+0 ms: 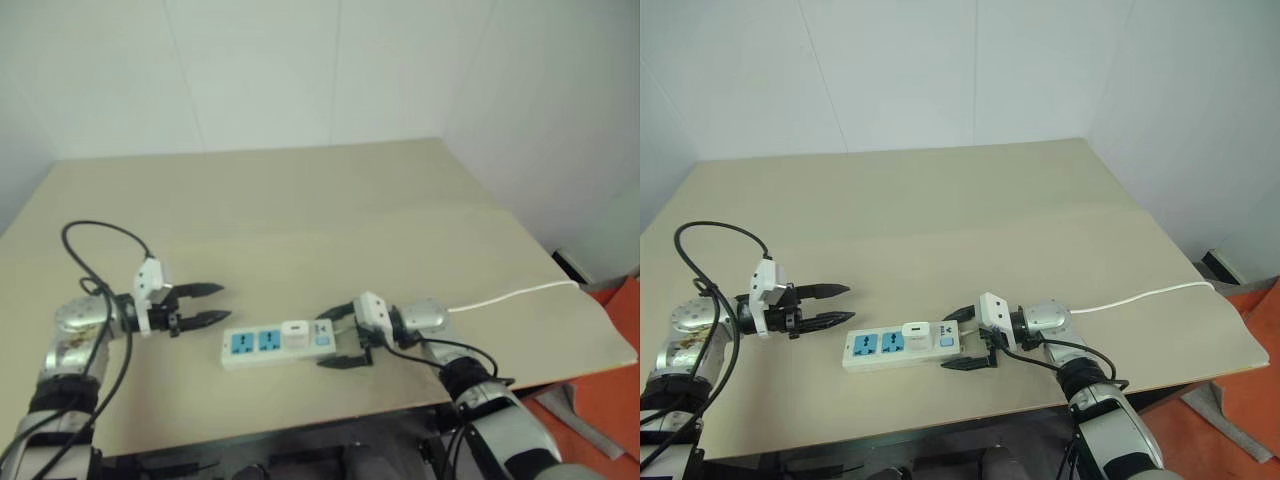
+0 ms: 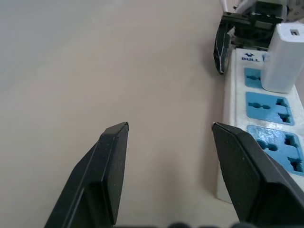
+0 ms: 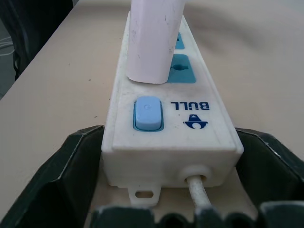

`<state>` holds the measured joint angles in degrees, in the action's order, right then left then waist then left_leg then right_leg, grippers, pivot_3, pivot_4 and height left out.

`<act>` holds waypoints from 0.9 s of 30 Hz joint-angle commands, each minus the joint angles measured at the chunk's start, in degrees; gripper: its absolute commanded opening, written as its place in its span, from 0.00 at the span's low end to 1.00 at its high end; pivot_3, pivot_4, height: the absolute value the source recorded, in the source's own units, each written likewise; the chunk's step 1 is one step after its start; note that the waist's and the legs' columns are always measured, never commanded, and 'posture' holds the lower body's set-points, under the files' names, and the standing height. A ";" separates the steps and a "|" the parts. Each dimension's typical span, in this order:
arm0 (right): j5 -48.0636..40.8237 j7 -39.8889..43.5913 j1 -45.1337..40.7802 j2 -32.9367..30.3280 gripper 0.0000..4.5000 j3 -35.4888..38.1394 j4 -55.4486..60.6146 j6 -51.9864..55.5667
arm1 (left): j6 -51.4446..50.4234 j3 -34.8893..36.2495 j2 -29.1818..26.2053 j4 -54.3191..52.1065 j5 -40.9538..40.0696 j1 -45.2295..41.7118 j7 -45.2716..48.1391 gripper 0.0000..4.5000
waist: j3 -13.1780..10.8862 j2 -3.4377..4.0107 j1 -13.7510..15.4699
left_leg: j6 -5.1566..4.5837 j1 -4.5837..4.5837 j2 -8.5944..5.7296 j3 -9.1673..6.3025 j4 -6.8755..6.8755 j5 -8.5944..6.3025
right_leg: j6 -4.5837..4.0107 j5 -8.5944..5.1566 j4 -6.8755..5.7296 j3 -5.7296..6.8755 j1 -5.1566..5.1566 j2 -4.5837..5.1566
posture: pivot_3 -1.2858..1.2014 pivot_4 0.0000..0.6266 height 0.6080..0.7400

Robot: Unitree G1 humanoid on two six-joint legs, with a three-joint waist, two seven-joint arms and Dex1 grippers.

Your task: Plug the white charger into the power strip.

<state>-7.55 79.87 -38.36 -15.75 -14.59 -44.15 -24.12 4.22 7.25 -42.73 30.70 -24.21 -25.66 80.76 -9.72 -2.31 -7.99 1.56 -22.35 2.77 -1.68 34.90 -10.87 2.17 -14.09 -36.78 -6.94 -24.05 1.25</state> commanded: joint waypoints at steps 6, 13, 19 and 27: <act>-1.27 -1.47 4.93 -8.47 0.99 4.28 10.03 -2.07 | -3.87 3.23 -4.63 -6.69 -1.27 4.04 1.68 0.67 | -0.36 -0.08 1.81 | 0.00 -0.28 -0.01 0.05 0.07 0.00 | 0.04 -0.01 0.04 0.02 -0.19 0.04 | 0.52 0.24 1.00; -12.30 3.79 13.33 -24.81 0.99 12.64 30.43 9.57 | -4.94 7.87 -10.77 -9.81 -2.01 12.68 2.89 0.67 | -0.70 0.00 3.52 | 0.00 -1.25 -0.03 0.15 0.15 0.00 | 0.10 -0.06 0.05 0.09 -1.07 0.19 | 0.52 0.24 1.00; -17.71 2.49 22.64 -34.91 0.99 21.02 41.44 16.92 | -6.94 11.00 -12.99 -14.40 -4.34 18.60 3.83 0.67 | -0.75 0.02 4.16 | 0.00 -1.29 -0.01 0.20 0.08 -0.03 | 0.10 -0.17 0.05 0.12 -1.16 0.19 | 0.52 0.24 1.00; -18.68 -2.44 31.75 -37.95 0.99 25.63 50.37 23.98 | -8.47 9.08 -10.78 -16.45 -3.76 16.86 2.27 0.67 | -0.77 0.01 4.13 | 0.02 -1.23 -0.01 0.29 0.44 -0.01 | 0.28 -0.07 -0.04 0.06 -1.05 0.19 | 0.52 0.24 1.00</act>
<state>-25.20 78.33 -6.76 -52.70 8.71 3.99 -0.92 -4.01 16.26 -53.45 15.89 -27.29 -7.70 83.39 -10.48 -2.30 -3.85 1.59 -23.58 2.76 -1.38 35.36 -10.88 2.47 -14.14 -36.83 -6.89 -25.09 1.44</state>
